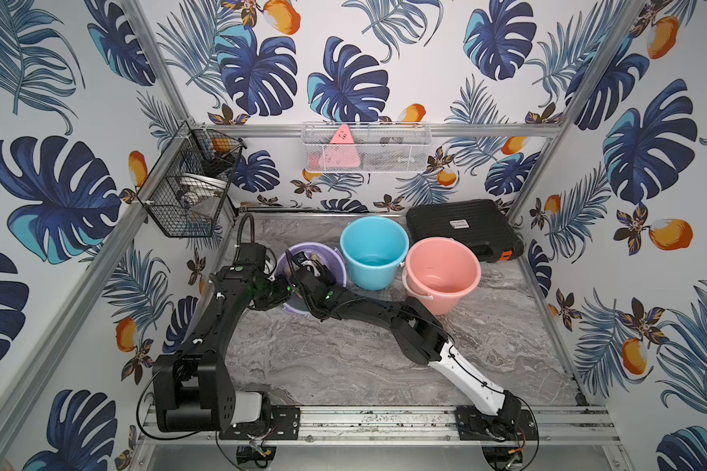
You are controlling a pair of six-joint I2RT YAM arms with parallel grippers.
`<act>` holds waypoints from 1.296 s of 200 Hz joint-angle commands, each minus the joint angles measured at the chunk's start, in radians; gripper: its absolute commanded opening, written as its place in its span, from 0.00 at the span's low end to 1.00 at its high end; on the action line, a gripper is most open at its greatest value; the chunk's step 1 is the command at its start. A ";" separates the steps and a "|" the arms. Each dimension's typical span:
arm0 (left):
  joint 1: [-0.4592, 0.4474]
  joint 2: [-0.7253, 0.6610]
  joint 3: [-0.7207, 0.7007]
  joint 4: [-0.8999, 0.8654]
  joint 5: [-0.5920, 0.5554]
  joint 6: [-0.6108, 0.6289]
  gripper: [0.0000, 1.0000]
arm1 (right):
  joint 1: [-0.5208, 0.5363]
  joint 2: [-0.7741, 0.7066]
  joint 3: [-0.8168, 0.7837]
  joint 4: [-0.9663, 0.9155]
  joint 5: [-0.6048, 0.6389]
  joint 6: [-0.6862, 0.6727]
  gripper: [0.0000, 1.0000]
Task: Wipe the inside of the bucket with a cloth
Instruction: Wipe the dirt from the inside of the bucket.
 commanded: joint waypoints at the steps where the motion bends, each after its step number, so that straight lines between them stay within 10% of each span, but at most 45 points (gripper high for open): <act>1: -0.005 0.009 0.007 -0.072 0.143 -0.026 0.00 | 0.002 -0.048 -0.051 -0.052 -0.299 0.077 0.00; 57: -0.004 0.012 0.005 -0.065 0.165 -0.034 0.00 | -0.010 -0.216 -0.205 0.128 -0.721 0.120 0.00; 106: -0.004 0.007 -0.004 -0.076 0.186 -0.014 0.00 | -0.008 -0.328 -0.441 0.526 -0.235 0.128 0.00; 140: -0.010 0.005 -0.014 -0.069 0.200 -0.008 0.00 | -0.002 -0.238 -0.289 0.423 0.025 0.119 0.00; 219: -0.011 0.017 0.005 -0.069 0.149 -0.015 0.00 | 0.000 -0.335 -0.376 0.245 -0.770 0.137 0.00; 259: -0.012 0.018 0.021 -0.063 0.089 -0.044 0.00 | 0.000 -0.419 -0.423 0.271 -0.717 0.153 0.00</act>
